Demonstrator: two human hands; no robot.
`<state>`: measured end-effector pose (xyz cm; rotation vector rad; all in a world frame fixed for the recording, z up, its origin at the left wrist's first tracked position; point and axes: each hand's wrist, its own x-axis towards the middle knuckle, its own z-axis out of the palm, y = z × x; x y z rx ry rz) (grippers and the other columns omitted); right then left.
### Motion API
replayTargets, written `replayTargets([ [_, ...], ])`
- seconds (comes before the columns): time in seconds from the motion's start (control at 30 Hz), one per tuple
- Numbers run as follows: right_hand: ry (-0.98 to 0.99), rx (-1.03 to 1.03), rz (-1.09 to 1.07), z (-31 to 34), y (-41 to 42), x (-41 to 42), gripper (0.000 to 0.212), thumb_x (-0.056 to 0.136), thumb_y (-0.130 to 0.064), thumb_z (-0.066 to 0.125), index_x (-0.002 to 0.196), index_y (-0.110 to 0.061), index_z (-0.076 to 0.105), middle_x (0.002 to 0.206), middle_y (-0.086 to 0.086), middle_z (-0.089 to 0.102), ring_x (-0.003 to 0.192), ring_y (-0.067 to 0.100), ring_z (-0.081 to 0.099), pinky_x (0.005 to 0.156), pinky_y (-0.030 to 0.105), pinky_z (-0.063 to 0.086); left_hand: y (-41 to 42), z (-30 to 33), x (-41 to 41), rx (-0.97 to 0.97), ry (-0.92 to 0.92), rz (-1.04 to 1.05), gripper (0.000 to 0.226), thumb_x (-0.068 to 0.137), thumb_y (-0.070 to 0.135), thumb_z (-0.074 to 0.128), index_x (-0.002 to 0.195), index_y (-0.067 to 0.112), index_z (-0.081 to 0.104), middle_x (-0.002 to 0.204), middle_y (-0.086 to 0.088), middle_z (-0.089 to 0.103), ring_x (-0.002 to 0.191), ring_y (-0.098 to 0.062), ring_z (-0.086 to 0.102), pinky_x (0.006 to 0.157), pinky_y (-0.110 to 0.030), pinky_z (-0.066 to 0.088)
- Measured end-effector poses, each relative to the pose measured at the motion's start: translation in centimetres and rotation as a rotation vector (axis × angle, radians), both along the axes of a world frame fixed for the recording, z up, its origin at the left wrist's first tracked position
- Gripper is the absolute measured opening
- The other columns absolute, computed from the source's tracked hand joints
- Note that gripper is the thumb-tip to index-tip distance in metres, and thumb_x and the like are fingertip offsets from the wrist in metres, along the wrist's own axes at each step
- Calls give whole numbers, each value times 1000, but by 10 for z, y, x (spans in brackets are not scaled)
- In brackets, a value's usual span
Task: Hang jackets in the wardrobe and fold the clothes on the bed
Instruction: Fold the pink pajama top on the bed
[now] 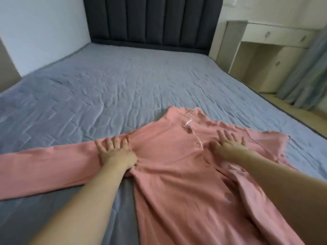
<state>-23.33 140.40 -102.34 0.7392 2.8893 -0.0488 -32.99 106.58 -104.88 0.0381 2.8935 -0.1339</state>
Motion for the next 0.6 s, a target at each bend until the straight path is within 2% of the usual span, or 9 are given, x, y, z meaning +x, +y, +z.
replayTargets([
  [0.07,63,-49,-172,8,50,26,70,95,-61,20,155,-29,5,164,3,-2,150,28,1,117,56,-7,50,24,-1,2,56,42,71,91,31,31,157,15,8,164,-10,1,150,-34,-1,113,-66,-8],
  [0.17,156,-101,-388,14,109,59,69,95,-52,28,154,-21,11,162,12,8,149,32,7,117,57,-2,155,46,12,253,75,-193,69,90,32,39,154,25,17,162,-8,11,148,-32,10,118,-57,5],
  [0.27,328,-350,-562,13,166,76,58,87,-35,39,139,-9,38,147,22,35,131,38,41,110,46,30,265,45,29,386,25,-509,61,94,28,37,153,32,21,162,-2,13,148,-27,11,120,-47,8],
  [0.33,361,-529,-506,15,197,94,17,89,-14,47,94,-3,59,104,24,61,93,34,60,78,32,47,327,45,37,456,48,-656,55,99,25,36,153,29,25,162,-1,19,148,-23,15,120,-35,8],
  [0.37,321,-625,-464,15,206,105,14,87,-9,50,74,-7,56,77,17,59,71,28,57,60,27,41,351,46,38,480,40,-679,53,101,25,35,153,28,27,162,-1,21,148,-21,16,118,-31,8],
  [0.4,283,-752,-435,16,213,116,18,85,-9,54,67,-11,54,62,10,52,56,22,48,51,25,31,371,45,36,484,3,-660,52,102,26,33,153,27,26,162,-1,20,148,-20,17,118,-30,7],
  [0.47,158,-885,-319,16,215,131,6,80,-16,65,76,-12,63,63,9,52,58,21,46,53,27,31,392,37,24,418,-87,-583,53,103,28,31,155,25,21,163,-4,17,149,-21,15,120,-33,7],
  [0.53,19,-887,-145,15,212,133,19,73,-26,73,85,-12,69,77,13,63,73,25,57,63,33,45,397,24,13,270,-87,-534,54,102,33,29,155,28,19,163,-4,16,150,-25,14,122,-41,6],
  [0.6,-59,-865,-10,16,205,130,19,75,-27,71,86,-13,68,86,11,67,83,25,62,75,36,51,397,13,9,214,-55,-507,54,100,37,28,153,32,22,162,-2,19,149,-26,16,121,-46,8],
])
